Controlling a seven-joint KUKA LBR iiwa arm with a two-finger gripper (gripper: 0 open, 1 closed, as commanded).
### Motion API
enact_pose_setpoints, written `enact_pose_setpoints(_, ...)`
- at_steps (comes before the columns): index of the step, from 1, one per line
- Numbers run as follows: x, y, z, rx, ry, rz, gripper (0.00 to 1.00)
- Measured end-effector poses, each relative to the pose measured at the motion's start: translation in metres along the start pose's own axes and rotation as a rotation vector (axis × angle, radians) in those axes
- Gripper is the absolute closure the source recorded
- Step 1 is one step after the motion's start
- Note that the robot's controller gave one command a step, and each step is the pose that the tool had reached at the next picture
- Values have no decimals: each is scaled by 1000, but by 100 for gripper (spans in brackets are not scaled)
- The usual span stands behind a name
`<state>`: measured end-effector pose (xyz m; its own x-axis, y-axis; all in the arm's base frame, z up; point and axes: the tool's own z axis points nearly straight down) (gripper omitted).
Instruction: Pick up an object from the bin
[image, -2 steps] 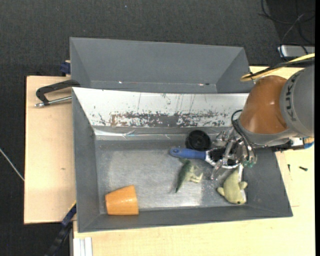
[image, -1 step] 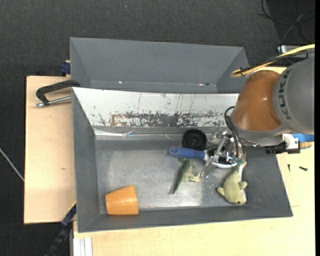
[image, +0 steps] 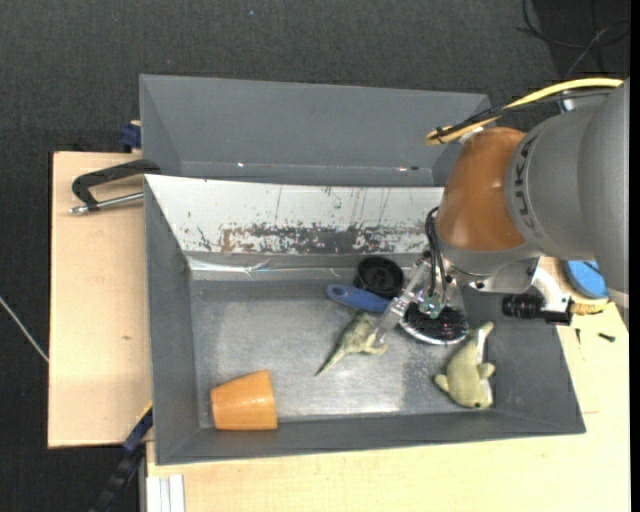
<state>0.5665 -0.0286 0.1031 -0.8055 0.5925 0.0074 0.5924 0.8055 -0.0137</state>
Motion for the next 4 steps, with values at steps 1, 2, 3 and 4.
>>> enact_pose_setpoints(1,19,5,30,-7,-6,206,0)
enact_pose_setpoints(2,18,4,29,-10,-4,206,0)
enact_pose_setpoints(3,18,6,27,-15,-5,201,100)
enact_pose_setpoints(4,21,7,26,-10,4,195,100)
